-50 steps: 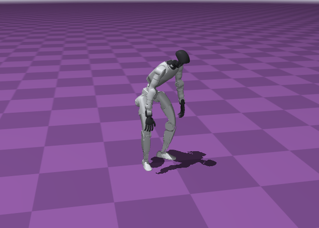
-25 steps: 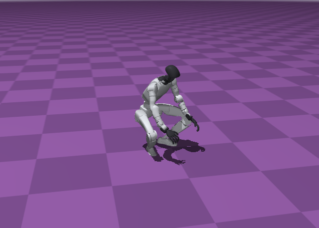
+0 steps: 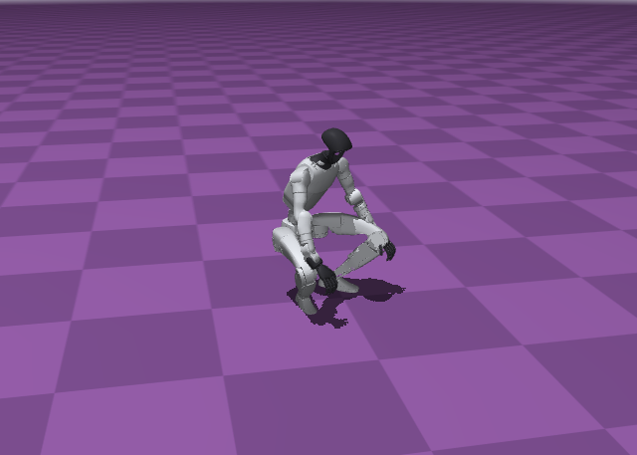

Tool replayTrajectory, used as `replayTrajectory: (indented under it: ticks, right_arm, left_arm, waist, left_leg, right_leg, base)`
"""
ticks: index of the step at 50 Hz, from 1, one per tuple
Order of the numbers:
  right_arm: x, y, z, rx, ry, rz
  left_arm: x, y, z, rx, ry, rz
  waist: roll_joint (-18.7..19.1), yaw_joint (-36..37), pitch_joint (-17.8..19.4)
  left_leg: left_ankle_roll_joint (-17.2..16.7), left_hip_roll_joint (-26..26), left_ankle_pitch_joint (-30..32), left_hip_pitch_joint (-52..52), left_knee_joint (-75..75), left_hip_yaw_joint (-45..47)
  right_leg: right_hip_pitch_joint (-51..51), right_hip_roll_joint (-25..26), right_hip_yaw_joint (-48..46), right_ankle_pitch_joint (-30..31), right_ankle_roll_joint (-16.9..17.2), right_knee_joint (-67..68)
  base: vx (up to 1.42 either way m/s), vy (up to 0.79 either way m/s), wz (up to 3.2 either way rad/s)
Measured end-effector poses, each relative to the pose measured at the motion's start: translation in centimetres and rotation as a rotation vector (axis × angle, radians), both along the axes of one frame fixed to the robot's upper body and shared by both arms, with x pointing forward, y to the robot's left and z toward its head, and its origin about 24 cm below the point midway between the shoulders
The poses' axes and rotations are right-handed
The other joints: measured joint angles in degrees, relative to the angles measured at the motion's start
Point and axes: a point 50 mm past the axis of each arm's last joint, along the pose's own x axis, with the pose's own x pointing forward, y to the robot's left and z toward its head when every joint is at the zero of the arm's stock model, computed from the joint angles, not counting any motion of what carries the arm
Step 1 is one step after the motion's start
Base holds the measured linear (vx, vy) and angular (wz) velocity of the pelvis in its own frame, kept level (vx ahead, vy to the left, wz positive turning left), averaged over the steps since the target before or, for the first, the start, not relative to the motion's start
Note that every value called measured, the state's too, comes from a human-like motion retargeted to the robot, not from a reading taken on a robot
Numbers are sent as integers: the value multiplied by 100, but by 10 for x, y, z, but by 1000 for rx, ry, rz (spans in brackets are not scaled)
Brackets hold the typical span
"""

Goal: Upper body actions

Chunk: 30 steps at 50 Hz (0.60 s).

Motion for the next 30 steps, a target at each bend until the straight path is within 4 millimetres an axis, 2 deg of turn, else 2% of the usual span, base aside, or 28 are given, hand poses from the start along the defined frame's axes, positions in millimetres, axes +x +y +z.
replayTrajectory:
  ticks: [4,11,15,20,24,27,30]
  right_arm:
    - [7,1,2,-86,150,-48]
    - [14,22,9,47,116,-27]
    - [13,27,8,-17,137,47]
    - [9,20,1,-280,195,135]
    - [4,5,-7,-436,330,74]
    - [0,-6,-11,-428,440,-30]
    - [-2,-7,-14,-335,484,-84]
  left_arm:
    - [0,0,0,56,-40,6]
    - [6,-12,3,-76,-27,55]
    - [8,-13,6,-34,-30,16]
    - [7,-11,14,184,-123,-83]
    - [4,-10,16,269,-233,-116]
    - [1,-8,14,228,-251,-77]
    - [0,-6,10,157,-223,-16]
  waist:
    - [-16,-34,0]
    - [-65,-44,0]
    - [-69,-35,0]
    - [-37,-20,0]
    - [-27,-8,0]
    - [-35,-5,0]
    - [-49,-8,0]
  left_leg:
    - [0,33,-69,10,187,-94]
    - [0,0,128,31,-198,97]
    - [0,-3,152,28,-219,108]
    - [0,14,56,26,29,13]
    - [0,25,10,25,159,-34]
    - [0,27,25,29,126,-13]
    - [0,25,52,32,48,27]
  right_leg:
    - [1,-7,97,-43,0,166]
    - [18,69,-12,185,0,-243]
    - [14,76,-17,255,0,-290]
    - [3,40,88,191,0,-60]
    - [-4,16,149,153,0,64]
    - [-1,28,143,182,0,22]
    - [2,49,112,236,0,-76]
  base:
    - [2,4,-3]
    - [-2,0,0]
    - [0,0,0]
    - [0,0,0]
    - [0,0,0]
    - [0,0,0]
    - [0,0,0]
